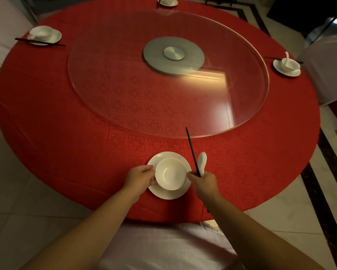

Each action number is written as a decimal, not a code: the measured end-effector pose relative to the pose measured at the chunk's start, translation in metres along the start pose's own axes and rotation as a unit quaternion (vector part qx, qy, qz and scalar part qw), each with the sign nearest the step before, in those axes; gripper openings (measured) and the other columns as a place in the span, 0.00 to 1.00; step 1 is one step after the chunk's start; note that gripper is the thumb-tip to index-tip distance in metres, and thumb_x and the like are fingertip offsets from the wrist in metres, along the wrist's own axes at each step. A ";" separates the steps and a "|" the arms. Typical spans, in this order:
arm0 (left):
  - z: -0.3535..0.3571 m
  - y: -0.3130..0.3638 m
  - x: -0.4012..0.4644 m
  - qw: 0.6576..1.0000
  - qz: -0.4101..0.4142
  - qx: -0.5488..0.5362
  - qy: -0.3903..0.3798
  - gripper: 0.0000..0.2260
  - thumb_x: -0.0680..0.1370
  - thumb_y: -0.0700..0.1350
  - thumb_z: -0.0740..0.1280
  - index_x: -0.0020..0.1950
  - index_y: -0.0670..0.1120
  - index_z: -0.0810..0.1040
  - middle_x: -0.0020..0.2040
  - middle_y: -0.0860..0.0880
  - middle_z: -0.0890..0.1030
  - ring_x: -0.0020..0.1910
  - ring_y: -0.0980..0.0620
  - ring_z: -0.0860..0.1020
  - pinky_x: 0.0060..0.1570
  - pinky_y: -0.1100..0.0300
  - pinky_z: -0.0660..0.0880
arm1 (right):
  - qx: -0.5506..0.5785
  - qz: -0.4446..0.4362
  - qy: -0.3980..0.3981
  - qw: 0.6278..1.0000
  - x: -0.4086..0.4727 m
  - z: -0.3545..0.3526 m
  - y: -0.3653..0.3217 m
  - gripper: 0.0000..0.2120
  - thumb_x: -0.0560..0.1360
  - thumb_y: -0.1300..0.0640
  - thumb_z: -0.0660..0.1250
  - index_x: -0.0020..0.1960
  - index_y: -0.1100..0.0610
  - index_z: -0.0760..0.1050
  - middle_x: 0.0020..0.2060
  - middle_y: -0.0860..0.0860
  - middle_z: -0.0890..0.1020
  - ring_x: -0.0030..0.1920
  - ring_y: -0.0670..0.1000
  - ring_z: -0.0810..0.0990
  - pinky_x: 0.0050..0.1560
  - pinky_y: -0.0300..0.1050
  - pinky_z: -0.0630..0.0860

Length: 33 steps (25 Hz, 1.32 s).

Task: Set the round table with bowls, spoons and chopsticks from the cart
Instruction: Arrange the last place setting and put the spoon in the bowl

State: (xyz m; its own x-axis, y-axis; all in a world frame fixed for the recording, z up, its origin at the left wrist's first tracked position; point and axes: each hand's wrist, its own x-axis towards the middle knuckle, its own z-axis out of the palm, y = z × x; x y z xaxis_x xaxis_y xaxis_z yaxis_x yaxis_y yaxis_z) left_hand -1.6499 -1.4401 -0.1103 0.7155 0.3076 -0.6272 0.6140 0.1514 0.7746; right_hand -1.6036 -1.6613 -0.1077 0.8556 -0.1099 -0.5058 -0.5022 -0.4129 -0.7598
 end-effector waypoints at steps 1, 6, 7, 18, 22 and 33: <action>0.002 -0.001 0.000 1.000 -0.013 -0.019 -0.012 0.16 0.79 0.38 0.69 0.67 0.40 0.79 0.52 0.43 0.85 0.51 0.47 0.85 0.50 0.54 0.83 | -0.002 0.002 0.000 1.000 0.000 0.001 -0.001 0.10 0.73 0.57 0.73 0.43 0.66 0.80 0.26 0.50 0.74 0.26 0.47 0.71 0.26 0.43 0.68; 0.001 -0.005 0.004 0.999 -0.012 -0.045 -0.026 0.15 0.79 0.33 0.67 0.65 0.38 0.80 0.55 0.40 0.84 0.53 0.45 0.85 0.43 0.59 0.84 | -0.014 -0.001 0.002 1.000 0.001 0.005 -0.005 0.09 0.73 0.58 0.72 0.43 0.65 0.81 0.27 0.51 0.75 0.27 0.48 0.72 0.27 0.43 0.68; -0.001 -0.006 0.005 0.999 -0.011 -0.046 -0.024 0.15 0.79 0.33 0.67 0.65 0.38 0.80 0.56 0.40 0.84 0.53 0.45 0.85 0.44 0.59 0.84 | -0.012 -0.001 -0.001 1.000 0.000 0.006 -0.006 0.08 0.73 0.58 0.72 0.43 0.64 0.82 0.27 0.50 0.75 0.26 0.47 0.72 0.27 0.42 0.67; -0.002 0.027 -0.027 0.969 0.142 0.115 0.165 0.03 0.78 0.47 0.69 0.50 0.50 0.82 0.46 0.51 0.85 0.44 0.49 0.84 0.48 0.50 0.82 | 0.037 0.008 -0.022 0.999 -0.003 -0.004 -0.021 0.16 0.80 0.45 0.63 0.44 0.55 0.82 0.18 0.44 0.70 0.20 0.45 0.70 0.22 0.40 0.67; 0.034 0.036 -0.066 0.983 0.141 0.120 -0.014 0.06 0.78 0.45 0.70 0.41 0.50 0.82 0.34 0.53 0.83 0.30 0.54 0.82 0.36 0.53 0.81 | 0.100 -0.019 -0.076 0.992 -0.004 -0.020 -0.024 0.21 0.83 0.45 0.58 0.49 0.60 0.81 0.24 0.52 0.75 0.25 0.50 0.74 0.28 0.47 0.72; 0.082 0.012 -0.070 0.954 -0.074 -0.017 -0.291 0.11 0.77 0.41 0.74 0.57 0.40 0.85 0.52 0.40 0.87 0.50 0.43 0.86 0.48 0.51 0.84 | 0.134 -0.041 -0.232 0.963 -0.015 -0.037 -0.026 0.24 0.82 0.37 0.54 0.62 0.51 0.79 0.53 0.53 0.87 0.58 0.55 0.83 0.60 0.56 0.78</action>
State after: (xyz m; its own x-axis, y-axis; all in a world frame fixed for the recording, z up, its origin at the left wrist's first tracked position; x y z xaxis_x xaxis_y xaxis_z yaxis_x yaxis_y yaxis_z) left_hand -1.6650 -1.5372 -0.0634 0.6920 -0.2911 -0.6606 0.7183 0.1856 0.6706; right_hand -1.5986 -1.6824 -0.0658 0.7774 0.3540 -0.5200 -0.5024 -0.1481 -0.8519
